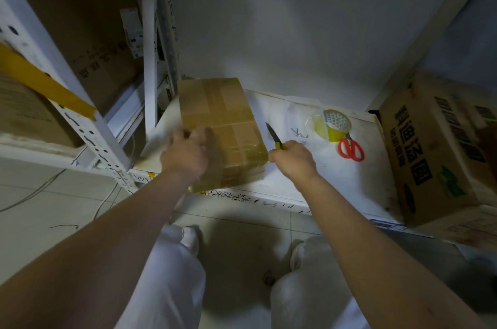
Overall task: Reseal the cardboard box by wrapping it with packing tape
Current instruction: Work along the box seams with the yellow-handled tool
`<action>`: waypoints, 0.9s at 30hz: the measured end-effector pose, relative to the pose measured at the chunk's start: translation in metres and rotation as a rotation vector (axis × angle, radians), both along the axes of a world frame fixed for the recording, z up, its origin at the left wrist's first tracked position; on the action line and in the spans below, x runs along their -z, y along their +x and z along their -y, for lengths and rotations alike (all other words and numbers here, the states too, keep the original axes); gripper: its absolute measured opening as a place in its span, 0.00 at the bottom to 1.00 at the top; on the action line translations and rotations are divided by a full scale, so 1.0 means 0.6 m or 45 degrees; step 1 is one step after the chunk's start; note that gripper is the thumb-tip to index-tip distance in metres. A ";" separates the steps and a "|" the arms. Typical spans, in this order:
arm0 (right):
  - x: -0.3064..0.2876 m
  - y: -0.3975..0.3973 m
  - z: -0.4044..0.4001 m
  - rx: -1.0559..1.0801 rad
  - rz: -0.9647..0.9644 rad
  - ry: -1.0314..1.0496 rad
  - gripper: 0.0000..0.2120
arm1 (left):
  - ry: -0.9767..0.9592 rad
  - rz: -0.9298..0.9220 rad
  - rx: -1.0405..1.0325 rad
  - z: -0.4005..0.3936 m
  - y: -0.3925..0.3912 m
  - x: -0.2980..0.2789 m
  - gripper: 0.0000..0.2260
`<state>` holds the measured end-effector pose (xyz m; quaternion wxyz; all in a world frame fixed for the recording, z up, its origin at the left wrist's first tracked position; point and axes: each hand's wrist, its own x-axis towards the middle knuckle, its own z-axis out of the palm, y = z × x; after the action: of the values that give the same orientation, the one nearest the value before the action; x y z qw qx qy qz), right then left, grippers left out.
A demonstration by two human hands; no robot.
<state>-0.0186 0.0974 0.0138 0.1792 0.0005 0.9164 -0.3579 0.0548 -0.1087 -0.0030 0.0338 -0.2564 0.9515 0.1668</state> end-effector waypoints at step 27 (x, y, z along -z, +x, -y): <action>-0.017 0.112 -0.028 -0.580 -0.485 0.613 0.21 | -0.317 0.031 0.388 -0.057 0.031 -0.016 0.20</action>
<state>0.0487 0.1139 0.0241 0.0753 -0.2276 0.9678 -0.0772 0.0735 -0.0743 0.0064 0.0380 -0.1138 0.9921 0.0378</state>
